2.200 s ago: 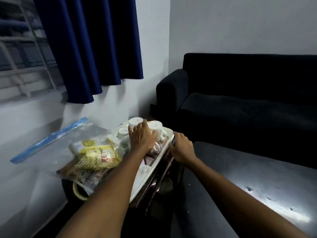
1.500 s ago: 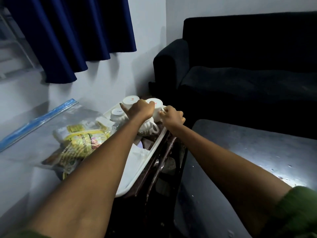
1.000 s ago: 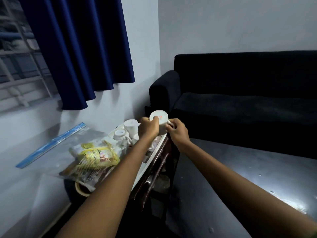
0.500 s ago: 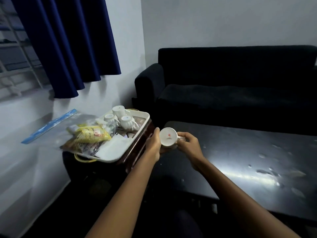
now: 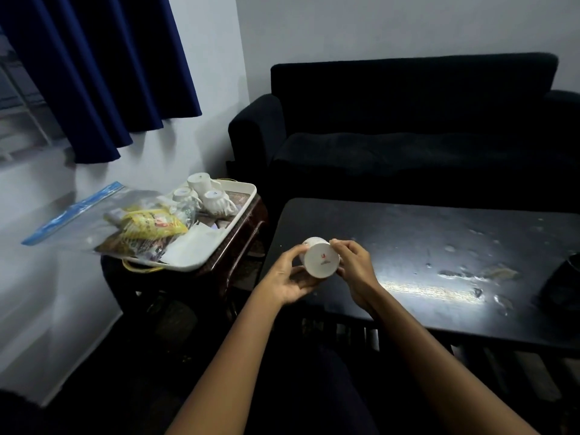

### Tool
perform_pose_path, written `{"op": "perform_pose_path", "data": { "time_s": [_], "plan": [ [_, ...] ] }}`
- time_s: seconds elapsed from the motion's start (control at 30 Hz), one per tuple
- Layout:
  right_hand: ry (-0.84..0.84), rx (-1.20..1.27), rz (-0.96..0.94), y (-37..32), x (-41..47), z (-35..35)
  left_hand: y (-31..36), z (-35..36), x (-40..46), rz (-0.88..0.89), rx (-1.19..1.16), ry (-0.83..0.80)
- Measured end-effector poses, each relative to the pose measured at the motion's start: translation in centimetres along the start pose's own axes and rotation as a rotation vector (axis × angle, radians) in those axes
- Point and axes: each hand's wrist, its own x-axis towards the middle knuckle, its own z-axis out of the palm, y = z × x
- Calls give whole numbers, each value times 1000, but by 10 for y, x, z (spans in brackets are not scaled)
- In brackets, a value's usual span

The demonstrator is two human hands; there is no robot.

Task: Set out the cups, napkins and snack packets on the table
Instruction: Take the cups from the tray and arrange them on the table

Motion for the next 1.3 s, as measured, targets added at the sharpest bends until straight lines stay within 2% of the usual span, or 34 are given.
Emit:
{"op": "perform_pose_path", "data": {
  "time_s": [0.07, 0.13, 0.27, 0.4, 0.47, 0.6, 0.8, 1.0, 1.3],
  "plan": [
    [-22, 10, 63, -2, 1, -4, -2, -1, 1, 4, 43, -17],
    [-115, 4, 140, -4, 3, -10, -3, 0, 3, 31, 98, -34],
    [-219, -60, 250, -6, 12, -21, -4, 3, 2, 152, 156, -87],
    [-313, -94, 193, -10, 18, -30, 1, 2, -2, 238, 214, -197],
    [-337, -109, 148, -11, 19, -35, 4, 2, -1, 260, 254, -192],
    [-338, -204, 104, -8, 23, -39, 8, 4, 2, 304, 441, -99],
    [-287, -326, 2, 3, 21, -44, 1, 7, 13, 486, 721, -91],
    [-215, -488, -102, 12, 26, -51, -13, 15, 30, 538, 820, -80],
    [-102, -530, -113, 32, 50, -67, -25, 41, 70, 513, 963, -92]
  ]
}}
